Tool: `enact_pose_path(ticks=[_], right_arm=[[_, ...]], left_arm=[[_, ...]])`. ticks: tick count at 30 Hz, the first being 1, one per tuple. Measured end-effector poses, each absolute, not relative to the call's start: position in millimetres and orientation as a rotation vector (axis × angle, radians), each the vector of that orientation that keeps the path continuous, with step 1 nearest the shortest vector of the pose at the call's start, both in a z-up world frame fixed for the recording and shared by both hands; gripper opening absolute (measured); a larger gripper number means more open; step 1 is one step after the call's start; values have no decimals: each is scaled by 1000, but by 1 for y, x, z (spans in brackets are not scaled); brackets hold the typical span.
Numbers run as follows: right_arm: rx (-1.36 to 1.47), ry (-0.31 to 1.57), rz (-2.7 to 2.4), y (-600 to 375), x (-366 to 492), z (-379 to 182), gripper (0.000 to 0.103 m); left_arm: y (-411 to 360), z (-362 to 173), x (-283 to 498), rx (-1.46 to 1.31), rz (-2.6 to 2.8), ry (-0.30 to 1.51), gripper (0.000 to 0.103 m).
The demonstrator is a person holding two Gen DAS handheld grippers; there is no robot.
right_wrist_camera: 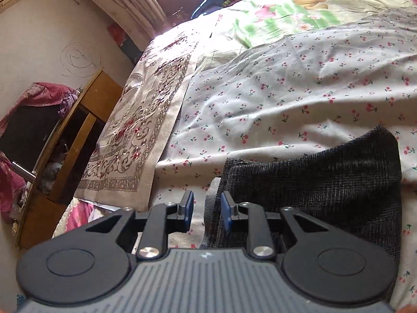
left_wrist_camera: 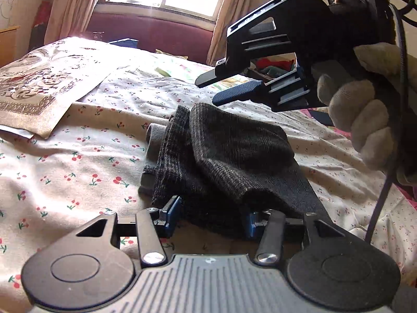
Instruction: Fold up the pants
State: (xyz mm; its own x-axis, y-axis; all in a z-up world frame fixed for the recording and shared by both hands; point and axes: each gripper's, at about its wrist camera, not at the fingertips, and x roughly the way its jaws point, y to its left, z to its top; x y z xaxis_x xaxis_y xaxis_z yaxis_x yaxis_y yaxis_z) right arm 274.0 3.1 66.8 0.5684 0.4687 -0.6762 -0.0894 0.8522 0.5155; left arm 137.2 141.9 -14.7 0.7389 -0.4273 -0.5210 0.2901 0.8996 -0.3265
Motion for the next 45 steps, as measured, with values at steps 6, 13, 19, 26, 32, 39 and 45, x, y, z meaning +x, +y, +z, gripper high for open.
enact_pose_path(ticks=[6,13,19,26,32,39,45], right_arm=[[196,909,285,4,277,79,43],[39,993,320,37,283,62,44],[-159,1011,266,65,294,39,46],[51,1046,290,18,302,60,8],[139,960,318,18,313,89,8],[142,985,345,58,332,38,1],[180,943,337,20,304,68,12]], left_arm=[[157,-22,134,-362,-427,632,62],[161,-10,109,-405,-445,615,64],[144,-7,118,-380,-426,630,71],[127,5,136,-322,-449,600,42],[151,20,147,-317,-403,520,36],[177,-10,163,-338,-272,615,25],[188,4,130,-389,-314,549,40]])
